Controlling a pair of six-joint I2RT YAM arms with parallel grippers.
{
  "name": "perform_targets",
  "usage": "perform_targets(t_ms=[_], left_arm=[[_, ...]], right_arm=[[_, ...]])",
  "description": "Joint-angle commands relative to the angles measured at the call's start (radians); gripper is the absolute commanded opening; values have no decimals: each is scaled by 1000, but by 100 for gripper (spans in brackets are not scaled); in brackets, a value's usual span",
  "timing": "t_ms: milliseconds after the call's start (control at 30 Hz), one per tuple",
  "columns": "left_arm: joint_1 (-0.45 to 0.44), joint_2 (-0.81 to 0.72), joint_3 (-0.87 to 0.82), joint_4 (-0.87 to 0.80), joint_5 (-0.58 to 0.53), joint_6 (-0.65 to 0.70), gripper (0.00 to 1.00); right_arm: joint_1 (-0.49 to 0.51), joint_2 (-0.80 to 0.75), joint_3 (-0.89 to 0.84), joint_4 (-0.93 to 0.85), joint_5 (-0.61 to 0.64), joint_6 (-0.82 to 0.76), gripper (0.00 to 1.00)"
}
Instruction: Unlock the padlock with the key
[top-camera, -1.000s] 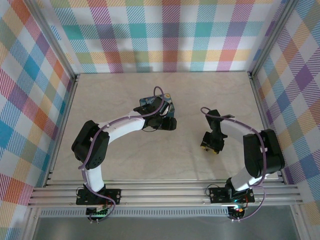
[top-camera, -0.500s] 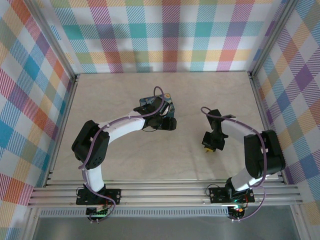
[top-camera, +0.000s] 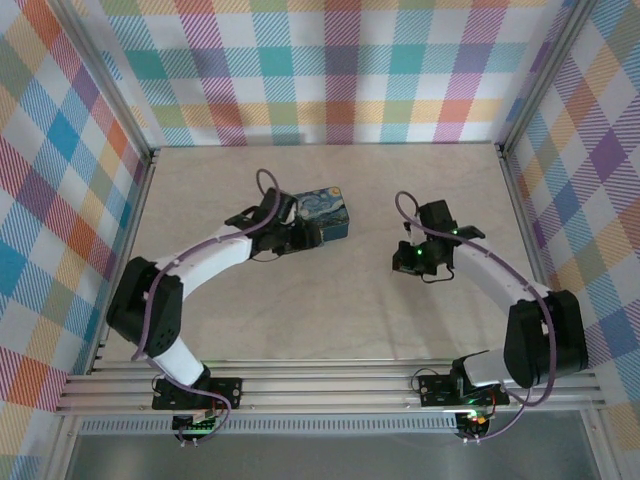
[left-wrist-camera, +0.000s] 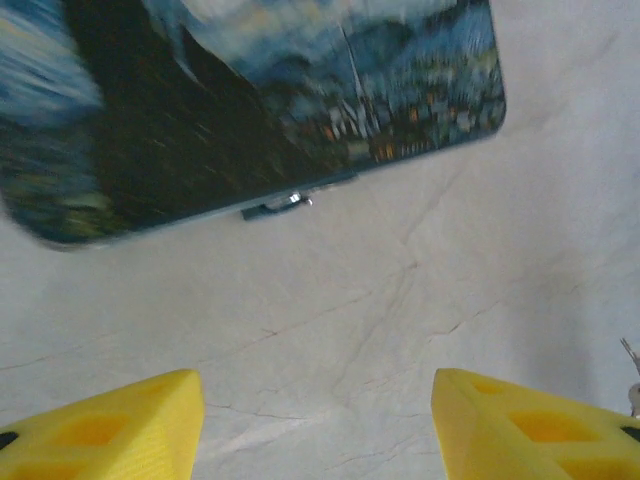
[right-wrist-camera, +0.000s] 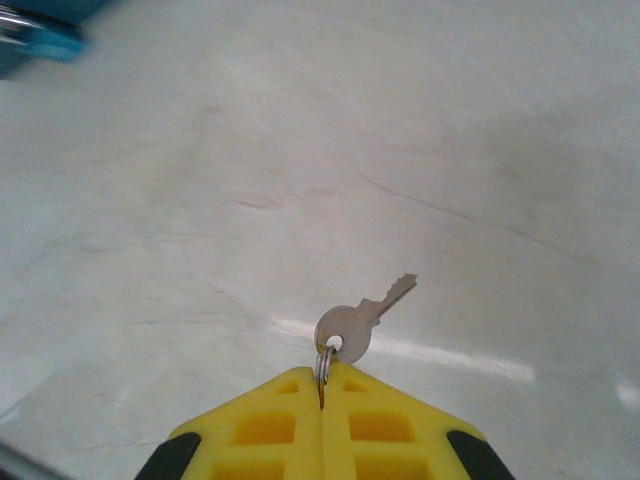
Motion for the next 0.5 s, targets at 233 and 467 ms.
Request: perform_targets(t_ms=[233,467], left_arm=[[43,-141,-162,385,183,-402,54],[-27,-126,-178,518,173,-523,51]], right_arm=[[119,-86,84,226,-259,-306,0],[188,-101,29,381,-303,-333,0]])
